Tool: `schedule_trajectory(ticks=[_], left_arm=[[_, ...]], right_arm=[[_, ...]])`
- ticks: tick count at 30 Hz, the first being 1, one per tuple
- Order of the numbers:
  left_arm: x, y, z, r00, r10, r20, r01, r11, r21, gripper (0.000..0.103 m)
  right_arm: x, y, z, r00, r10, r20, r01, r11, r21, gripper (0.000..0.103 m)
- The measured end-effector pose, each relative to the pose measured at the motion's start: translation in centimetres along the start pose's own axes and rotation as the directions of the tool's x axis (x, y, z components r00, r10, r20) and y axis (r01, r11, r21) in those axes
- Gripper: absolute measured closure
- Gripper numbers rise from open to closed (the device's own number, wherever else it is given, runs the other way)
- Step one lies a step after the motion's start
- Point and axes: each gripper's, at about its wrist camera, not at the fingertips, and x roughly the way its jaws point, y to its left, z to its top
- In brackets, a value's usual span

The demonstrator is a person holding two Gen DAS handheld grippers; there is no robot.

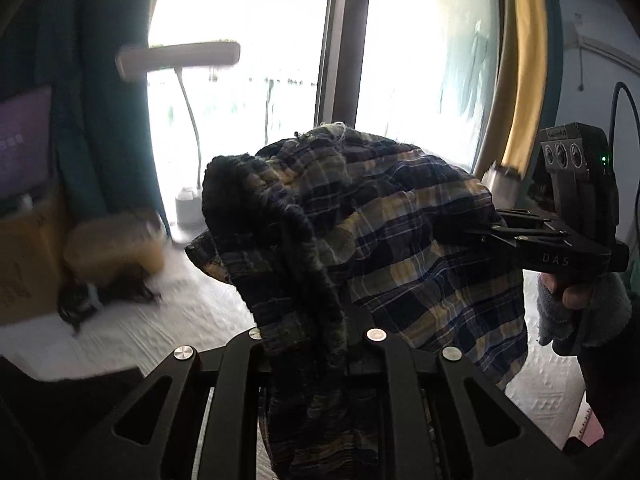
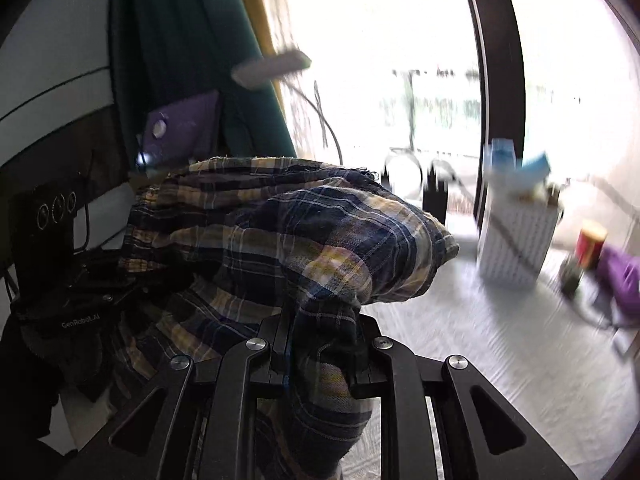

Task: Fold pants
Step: 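Lift the pants with both grippers and carry them onto the black clothes pile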

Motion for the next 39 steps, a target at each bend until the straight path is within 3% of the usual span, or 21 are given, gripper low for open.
schedule_trajectory(ticks=[5,11,21,28,35,39], left_arm=[[-4.5,-1.1,1.7,0.992,0.041,0.116,-0.049,0.997,0.062,0.089],[-9.4,-1.0,3.1,0.97,0.097,0.225,-0.115,0.991,0.07,0.089],[-17.3,1.5,3.5,0.906,0.209,0.368,-0.234,0.972,0.022,0.089],[-21.5,3.2,2.0,0.866,0.29,0.407,-0.308,0.951,-0.021,0.089],[-23.3,6.0,-0.4,0.861,0.343,0.376,-0.338,0.938,-0.081,0.089],[-21.3,8.4,-1.9,0.885,0.368,0.286,-0.353,0.93,-0.104,0.089]], right_arm=[[-3.4,2.4,2.7,0.996,-0.005,0.093,0.012,0.998,-0.066,0.084],[-6.7,6.3,5.1,0.983,0.014,0.182,0.013,0.989,-0.148,0.084],[-8.6,12.2,8.1,0.955,0.126,0.268,-0.057,0.966,-0.252,0.084],[-7.3,16.2,9.1,0.936,0.216,0.279,-0.127,0.944,-0.305,0.084],[-3.4,17.6,9.1,0.935,0.277,0.221,-0.203,0.93,-0.306,0.084],[-0.2,17.7,8.7,0.942,0.293,0.161,-0.242,0.93,-0.276,0.084]])
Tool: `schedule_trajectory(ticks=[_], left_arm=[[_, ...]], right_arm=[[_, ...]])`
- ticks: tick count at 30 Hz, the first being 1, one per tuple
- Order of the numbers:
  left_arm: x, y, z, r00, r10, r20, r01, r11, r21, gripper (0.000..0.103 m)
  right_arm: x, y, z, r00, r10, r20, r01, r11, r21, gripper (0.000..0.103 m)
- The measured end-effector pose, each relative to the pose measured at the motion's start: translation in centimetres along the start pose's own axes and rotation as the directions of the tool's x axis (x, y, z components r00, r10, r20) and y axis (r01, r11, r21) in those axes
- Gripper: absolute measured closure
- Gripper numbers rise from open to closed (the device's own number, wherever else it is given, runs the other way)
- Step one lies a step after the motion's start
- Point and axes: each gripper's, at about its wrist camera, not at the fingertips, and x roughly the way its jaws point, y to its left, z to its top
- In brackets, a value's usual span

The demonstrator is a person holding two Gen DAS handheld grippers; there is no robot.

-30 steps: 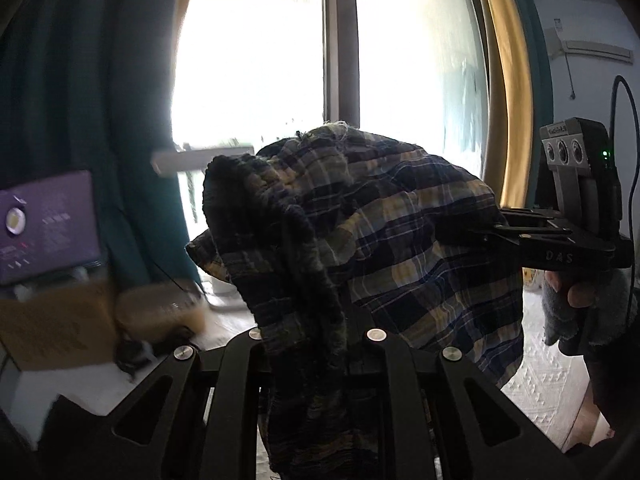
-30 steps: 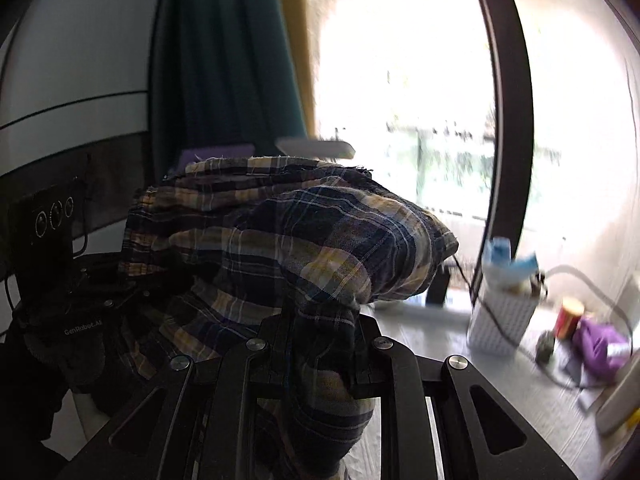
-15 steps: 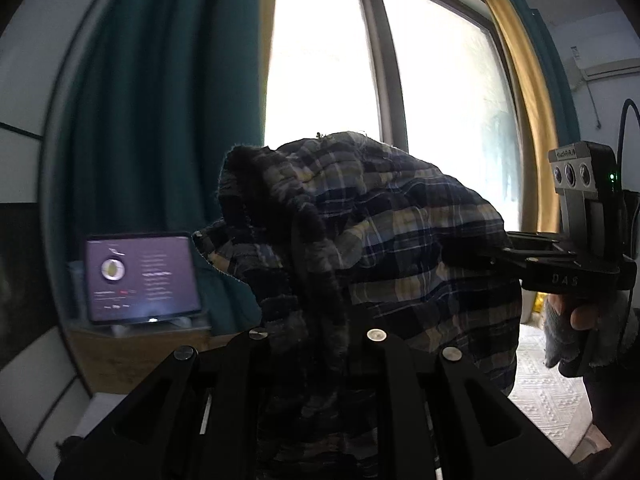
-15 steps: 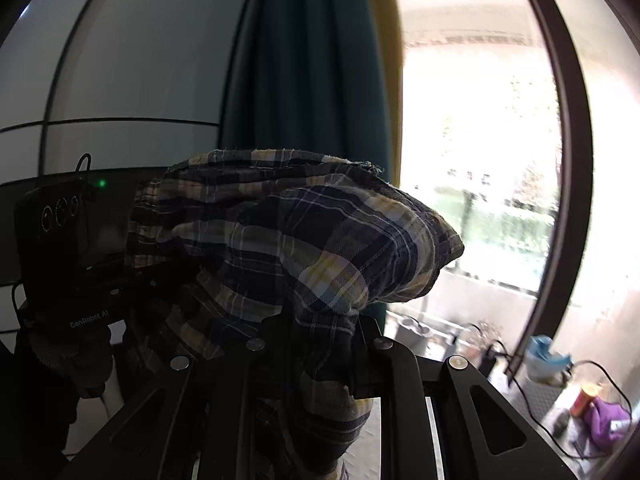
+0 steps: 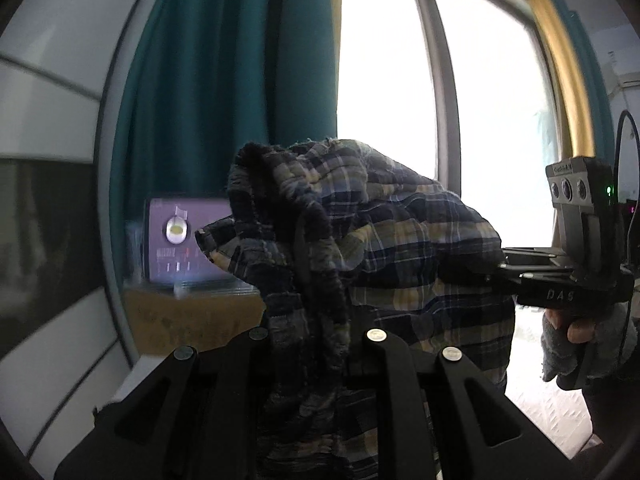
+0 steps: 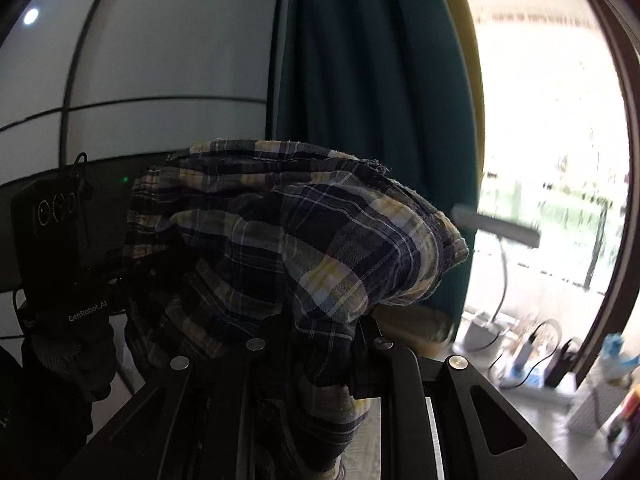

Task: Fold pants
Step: 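Lift the pants with both grippers and carry them onto the black clothes pile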

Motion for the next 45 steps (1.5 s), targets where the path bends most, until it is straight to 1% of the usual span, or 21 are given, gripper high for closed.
schedule_trajectory(ticks=[3,6,8,11,12,13,14,16,17,19,23,25,26,28,29,32,38,42,45], left_arm=[[2.6,1.3,-2.1,0.995,-0.005,-0.095,0.002,1.0,-0.027,0.089],[5.7,2.4,-4.5,0.981,-0.021,-0.195,0.009,0.998,-0.059,0.089],[7.7,2.9,-6.1,0.967,-0.025,-0.254,0.007,0.997,-0.07,0.089],[9.9,3.6,-8.2,0.945,-0.044,-0.323,0.01,0.994,-0.106,0.089],[10.6,3.9,-8.8,0.938,-0.052,-0.342,0.011,0.992,-0.122,0.089],[10.8,4.1,-9.1,0.934,-0.057,-0.353,0.01,0.991,-0.132,0.089],[11.3,4.2,-9.6,0.928,-0.062,-0.367,0.01,0.99,-0.142,0.089],[12.1,4.1,-10.4,0.915,-0.062,-0.4,0.002,0.989,-0.15,0.089],[12.4,4.2,-10.7,0.91,-0.063,-0.409,0.0,0.988,-0.152,0.089],[12.7,4.0,-11.3,0.901,-0.065,-0.428,-0.004,0.988,-0.156,0.089],[13.2,4.0,-11.7,0.893,-0.072,-0.445,-0.002,0.986,-0.164,0.089],[13.6,4.7,-11.8,0.888,-0.072,-0.454,-0.005,0.986,-0.167,0.088],[14.0,5.0,-11.9,0.882,-0.075,-0.465,-0.007,0.985,-0.174,0.085],[14.7,5.5,-11.8,0.871,-0.084,-0.484,-0.012,0.981,-0.191,0.082],[14.8,5.7,-12.0,0.867,-0.086,-0.491,-0.017,0.979,-0.202,0.078],[14.9,6.0,-12.2,0.86,-0.087,-0.503,-0.027,0.976,-0.215,0.07],[14.8,6.5,-12.4,0.858,-0.067,-0.509,-0.062,0.971,-0.233,0.052],[14.6,6.8,-12.5,0.859,-0.056,-0.508,-0.079,0.968,-0.24,0.048],[13.8,6.7,-12.3,0.866,-0.027,-0.499,-0.1,0.969,-0.227,0.048]], right_arm=[[3.1,-1.6,-2.1,0.998,0.023,-0.065,-0.017,0.996,0.086,0.084],[6.0,-3.7,-4.6,0.991,0.027,-0.133,-0.007,0.989,0.147,0.084],[8.2,-4.2,-6.3,0.982,0.037,-0.185,-0.001,0.982,0.19,0.084],[11.0,-5.2,-9.0,0.968,0.037,-0.25,0.02,0.975,0.22,0.084],[11.6,-5.6,-9.7,0.963,0.037,-0.266,0.026,0.973,0.228,0.084],[12.4,-4.7,-10.4,0.959,0.038,-0.281,0.031,0.971,0.237,0.084],[13.2,-5.5,-10.9,0.955,0.038,-0.293,0.036,0.969,0.244,0.084],[14.1,-5.8,-11.8,0.947,0.039,-0.318,0.046,0.966,0.256,0.084],[13.9,-5.2,-12.1,0.944,0.043,-0.328,0.047,0.964,0.263,0.084],[14.1,-5.1,-12.7,0.938,0.043,-0.345,0.055,0.961,0.27,0.084],[14.5,-5.0,-13.1,0.932,0.05,-0.36,0.06,0.956,0.287,0.084],[14.7,-5.1,-13.0,0.93,0.051,-0.363,0.061,0.955,0.29,0.084],[14.8,-5.2,-13.1,0.93,0.05,-0.365,0.063,0.955,0.291,0.084],[15.3,-5.1,-13.1,0.926,0.046,-0.374,0.07,0.954,0.291,0.084],[15.4,-5.2,-13.3,0.924,0.045,-0.379,0.073,0.954,0.292,0.084],[16.0,-5.5,-13.7,0.918,0.046,-0.393,0.083,0.949,0.304,0.084],[16.6,-5.7,-14.2,0.912,0.04,-0.407,0.097,0.945,0.311,0.084],[16.6,-5.8,-14.5,0.909,0.044,-0.414,0.101,0.941,0.322,0.084],[16.3,-5.7,-14.7,0.909,0.042,-0.415,0.104,0.941,0.321,0.084]])
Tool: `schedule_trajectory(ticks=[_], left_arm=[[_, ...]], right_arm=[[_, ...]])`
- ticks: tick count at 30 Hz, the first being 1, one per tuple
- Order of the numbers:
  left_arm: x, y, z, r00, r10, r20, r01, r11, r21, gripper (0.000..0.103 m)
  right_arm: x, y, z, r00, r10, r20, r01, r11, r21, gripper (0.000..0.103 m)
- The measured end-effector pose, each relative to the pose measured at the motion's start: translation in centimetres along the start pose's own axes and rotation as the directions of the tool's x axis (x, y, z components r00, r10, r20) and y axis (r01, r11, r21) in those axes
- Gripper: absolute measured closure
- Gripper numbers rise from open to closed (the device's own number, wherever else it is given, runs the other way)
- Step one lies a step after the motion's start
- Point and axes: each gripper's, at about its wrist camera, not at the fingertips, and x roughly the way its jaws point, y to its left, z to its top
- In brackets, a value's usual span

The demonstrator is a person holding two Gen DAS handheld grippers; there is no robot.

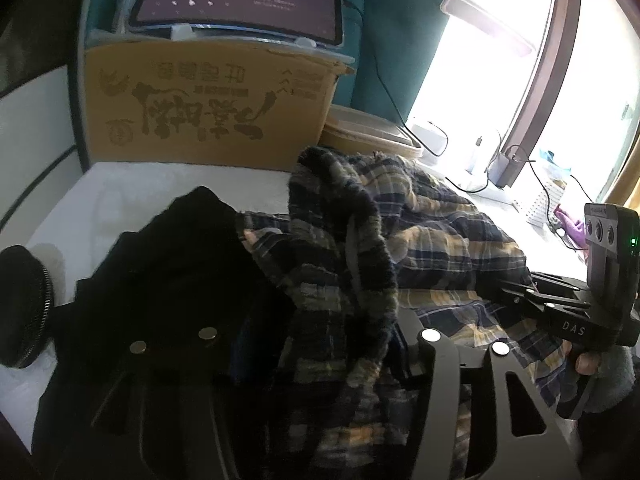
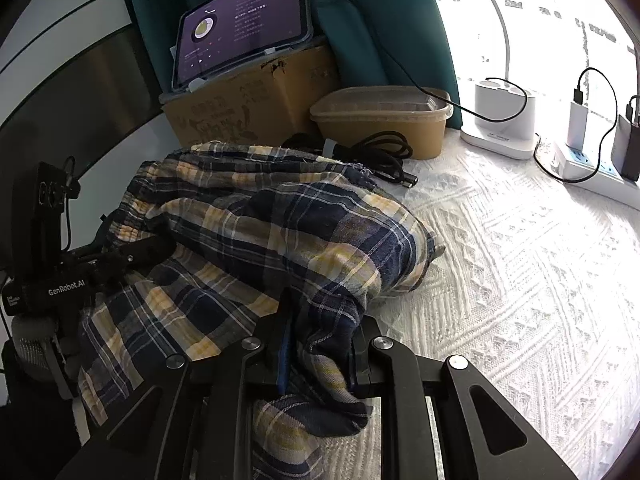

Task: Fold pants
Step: 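Lift the pants with both grippers and carry them onto the black clothes pile, then open both grippers to release the pants on the pile, then press the pants flat on the pile with both open grippers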

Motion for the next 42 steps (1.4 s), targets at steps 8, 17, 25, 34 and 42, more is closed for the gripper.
schedule_trajectory(ticks=[8,17,25,34,42], left_arm=[[-1.8,1.1,-0.8,0.998,0.063,0.028,-0.063,0.998,0.0,0.043],[-4.5,-0.1,0.5,0.986,0.128,0.105,-0.132,0.991,0.034,0.044],[-4.9,-4.1,3.1,0.986,0.043,0.16,-0.074,0.978,0.194,0.044],[1.8,-0.7,4.5,0.983,0.182,0.035,-0.186,0.967,0.175,0.044],[3.4,2.0,4.4,0.978,0.207,0.001,-0.205,0.969,0.136,0.042]], right_arm=[[-0.1,-0.2,0.0,1.0,-0.031,0.0,0.031,0.999,0.02,0.064],[-1.3,-1.6,-0.2,0.996,-0.085,0.02,0.084,0.994,0.067,0.045],[-2.2,-1.9,-0.2,0.995,-0.095,0.04,0.091,0.993,0.08,0.045],[-3.8,-3.3,-0.4,0.991,-0.121,0.059,0.115,0.988,0.099,0.044],[-4.1,-3.4,-0.5,0.988,-0.142,0.062,0.137,0.987,0.088,0.043]])
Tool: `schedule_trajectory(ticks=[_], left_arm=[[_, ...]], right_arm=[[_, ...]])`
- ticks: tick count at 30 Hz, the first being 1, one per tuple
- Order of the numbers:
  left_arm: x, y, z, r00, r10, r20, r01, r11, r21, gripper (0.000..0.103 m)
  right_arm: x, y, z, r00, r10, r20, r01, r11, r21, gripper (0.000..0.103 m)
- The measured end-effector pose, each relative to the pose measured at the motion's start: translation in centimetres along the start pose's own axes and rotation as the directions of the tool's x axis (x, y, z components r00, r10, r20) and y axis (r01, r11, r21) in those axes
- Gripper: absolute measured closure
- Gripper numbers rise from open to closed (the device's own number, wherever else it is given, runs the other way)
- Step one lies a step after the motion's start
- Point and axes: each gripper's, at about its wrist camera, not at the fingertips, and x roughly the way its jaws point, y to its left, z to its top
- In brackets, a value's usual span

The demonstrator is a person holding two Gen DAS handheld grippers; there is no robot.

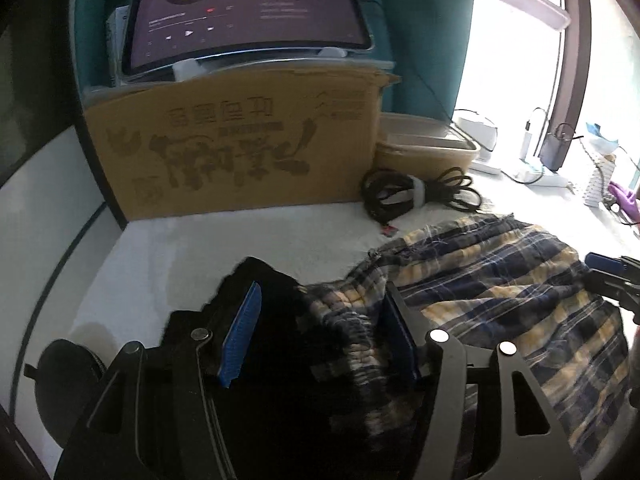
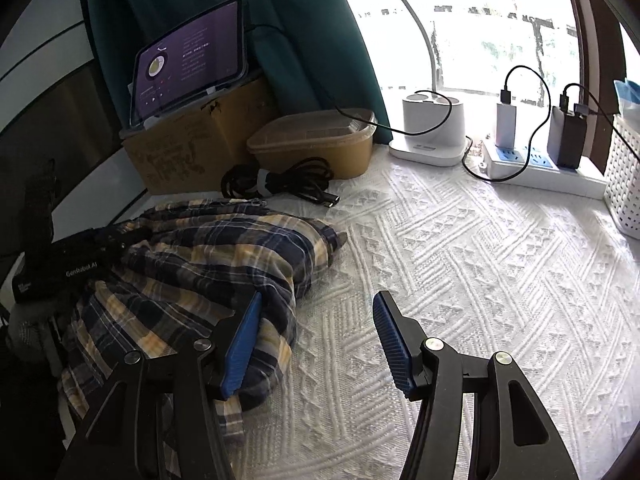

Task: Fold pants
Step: 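Press the pants flat on the pile with both open grippers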

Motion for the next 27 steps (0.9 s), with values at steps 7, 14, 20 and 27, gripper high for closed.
schedule_trajectory(ticks=[7,14,20,27], left_arm=[[-0.3,0.3,0.2,1.0,-0.003,-0.016,0.003,1.0,-0.02,0.042],[-4.7,-0.6,0.2,0.996,-0.028,0.083,0.033,0.998,-0.051,0.042],[-8.0,-5.2,-0.8,0.976,-0.175,0.128,0.166,0.983,0.077,0.042],[-4.0,-7.9,-2.1,0.98,-0.189,-0.067,0.196,0.974,0.117,0.042]], right_arm=[[0.2,-0.3,-0.2,0.999,-0.037,-0.009,0.037,0.999,-0.006,0.043],[0.0,-0.8,-0.4,0.998,-0.058,-0.008,0.058,0.998,-0.002,0.042],[-0.4,-0.6,-0.4,0.998,-0.063,0.001,0.063,0.998,-0.01,0.042],[-1.3,-0.7,-0.9,0.998,-0.068,0.005,0.068,0.998,-0.012,0.042]])
